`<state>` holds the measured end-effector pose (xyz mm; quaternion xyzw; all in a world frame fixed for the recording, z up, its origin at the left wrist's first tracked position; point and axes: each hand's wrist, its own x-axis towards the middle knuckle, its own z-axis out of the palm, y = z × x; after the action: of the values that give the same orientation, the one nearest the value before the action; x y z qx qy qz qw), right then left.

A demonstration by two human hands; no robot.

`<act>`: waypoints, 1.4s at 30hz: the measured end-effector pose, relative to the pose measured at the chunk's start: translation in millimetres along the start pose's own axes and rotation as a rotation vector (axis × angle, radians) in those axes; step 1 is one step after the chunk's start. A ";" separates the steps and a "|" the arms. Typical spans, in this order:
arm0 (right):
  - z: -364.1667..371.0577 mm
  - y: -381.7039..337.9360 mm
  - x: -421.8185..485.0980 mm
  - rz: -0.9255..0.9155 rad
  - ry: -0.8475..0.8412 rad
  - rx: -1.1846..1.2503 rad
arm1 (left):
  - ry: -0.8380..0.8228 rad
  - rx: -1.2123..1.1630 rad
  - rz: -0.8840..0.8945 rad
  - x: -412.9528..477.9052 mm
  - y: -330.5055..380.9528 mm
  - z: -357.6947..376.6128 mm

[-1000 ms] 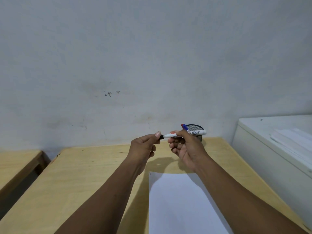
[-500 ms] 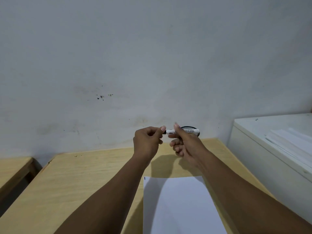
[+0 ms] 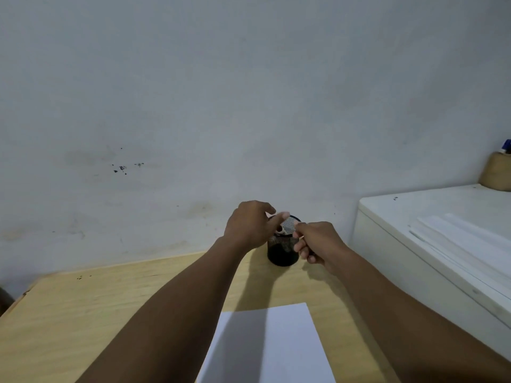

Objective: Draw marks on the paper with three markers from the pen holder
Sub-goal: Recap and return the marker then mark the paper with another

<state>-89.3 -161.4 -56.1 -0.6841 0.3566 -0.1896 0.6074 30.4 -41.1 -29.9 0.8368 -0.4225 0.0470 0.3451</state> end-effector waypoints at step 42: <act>126.7 63.4 -89.4 -0.045 -0.209 0.279 | -0.216 0.156 -0.343 -197.4 -134.1 -59.5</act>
<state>-78.1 -9.5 -125.9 -0.6170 0.2460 -0.1787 0.7258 16.2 183.1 -130.2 0.9208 -0.3035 -0.0698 0.2350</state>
